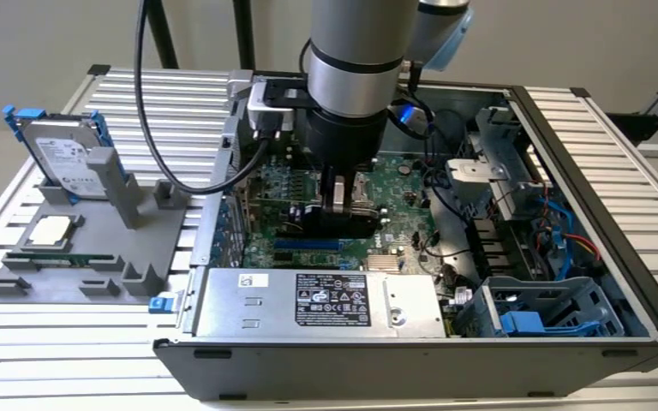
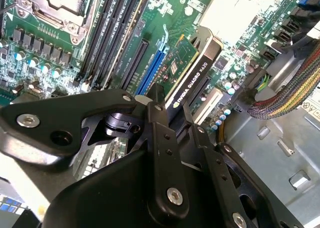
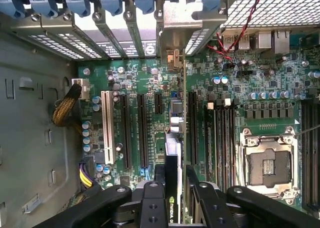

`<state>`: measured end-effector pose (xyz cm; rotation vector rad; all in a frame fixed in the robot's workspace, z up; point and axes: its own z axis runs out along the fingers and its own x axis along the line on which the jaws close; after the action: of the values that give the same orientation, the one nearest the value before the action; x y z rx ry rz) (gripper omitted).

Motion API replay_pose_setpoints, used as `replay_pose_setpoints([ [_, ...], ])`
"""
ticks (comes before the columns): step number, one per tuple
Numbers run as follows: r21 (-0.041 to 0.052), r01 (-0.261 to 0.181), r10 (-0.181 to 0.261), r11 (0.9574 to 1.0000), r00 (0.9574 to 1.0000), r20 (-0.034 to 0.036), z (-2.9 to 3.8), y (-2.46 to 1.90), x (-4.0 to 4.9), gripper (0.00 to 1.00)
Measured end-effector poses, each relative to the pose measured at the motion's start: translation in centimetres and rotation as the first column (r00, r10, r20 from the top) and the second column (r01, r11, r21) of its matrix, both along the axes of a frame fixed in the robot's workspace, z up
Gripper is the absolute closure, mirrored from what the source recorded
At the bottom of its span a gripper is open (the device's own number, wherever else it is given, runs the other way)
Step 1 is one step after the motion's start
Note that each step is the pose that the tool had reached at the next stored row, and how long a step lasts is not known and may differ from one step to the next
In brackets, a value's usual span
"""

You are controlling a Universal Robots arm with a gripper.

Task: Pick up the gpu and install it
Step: 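Insert the gpu into the slot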

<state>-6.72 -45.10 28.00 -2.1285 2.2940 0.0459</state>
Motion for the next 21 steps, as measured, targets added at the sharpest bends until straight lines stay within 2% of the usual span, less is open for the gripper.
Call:
replay_pose_setpoints([
  [12, 0.0, 0.0, 0.0, 1.0, 1.0, -0.0001, -0.35, 0.0, -0.61, 1.0],
  [21, 0.0, 0.0, 0.0, 1.0, 1.0, -0.0001, -1.13, 0.0, -1.02, 1.0],
])
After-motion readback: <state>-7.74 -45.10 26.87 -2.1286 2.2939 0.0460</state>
